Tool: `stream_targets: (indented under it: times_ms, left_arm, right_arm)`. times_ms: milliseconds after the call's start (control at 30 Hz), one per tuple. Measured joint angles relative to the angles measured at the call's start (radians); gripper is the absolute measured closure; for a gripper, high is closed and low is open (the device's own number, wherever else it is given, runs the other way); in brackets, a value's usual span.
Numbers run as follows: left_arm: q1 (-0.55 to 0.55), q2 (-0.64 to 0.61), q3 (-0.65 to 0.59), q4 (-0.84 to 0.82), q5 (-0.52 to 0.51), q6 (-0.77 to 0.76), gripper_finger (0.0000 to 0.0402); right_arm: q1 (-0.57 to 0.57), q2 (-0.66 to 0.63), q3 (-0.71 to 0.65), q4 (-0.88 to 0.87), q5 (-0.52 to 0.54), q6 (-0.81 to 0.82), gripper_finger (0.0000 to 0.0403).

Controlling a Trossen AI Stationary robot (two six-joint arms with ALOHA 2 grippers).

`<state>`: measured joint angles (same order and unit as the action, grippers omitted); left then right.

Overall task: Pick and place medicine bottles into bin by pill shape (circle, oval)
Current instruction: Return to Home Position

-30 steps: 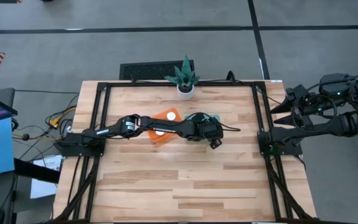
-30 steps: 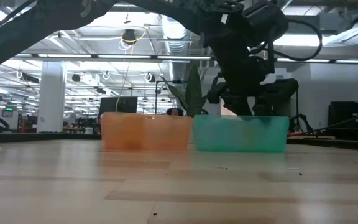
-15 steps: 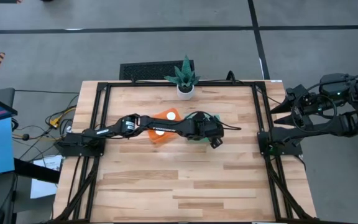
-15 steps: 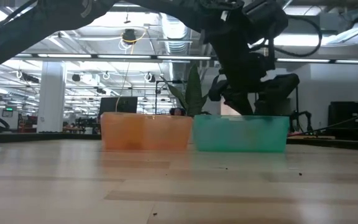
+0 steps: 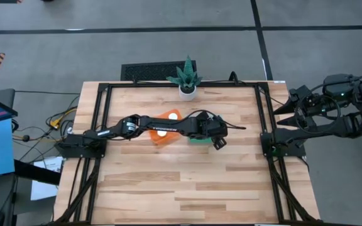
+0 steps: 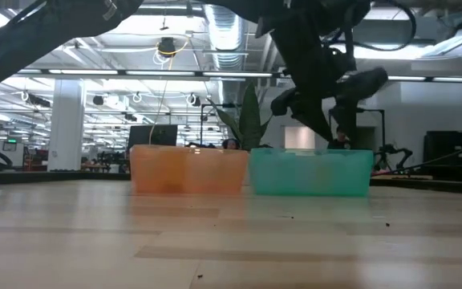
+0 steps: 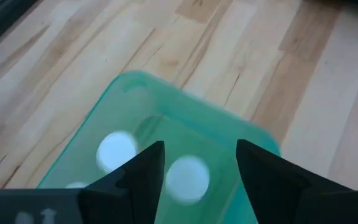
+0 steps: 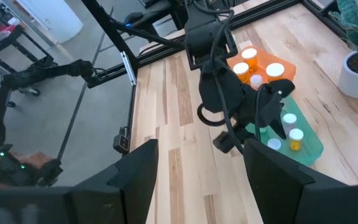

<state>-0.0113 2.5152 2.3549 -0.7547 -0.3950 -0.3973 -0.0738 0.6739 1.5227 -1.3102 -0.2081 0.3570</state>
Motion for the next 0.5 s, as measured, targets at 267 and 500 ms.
stream_targets:
  times_ms: [267, 500]
  left_arm:
    - [-0.002, -0.069, 0.001, -0.045, 0.105, -0.014, 0.0207]
    - [-0.018, -0.225, 0.001, -0.055, 0.229, -0.003, 0.0207]
  right_arm:
    - [0.0, 0.0, 0.0, 0.0, 0.0, -0.014, 0.0159]
    - [0.0, 0.0, 0.0, 0.021, 0.0, -0.071, 0.0159]
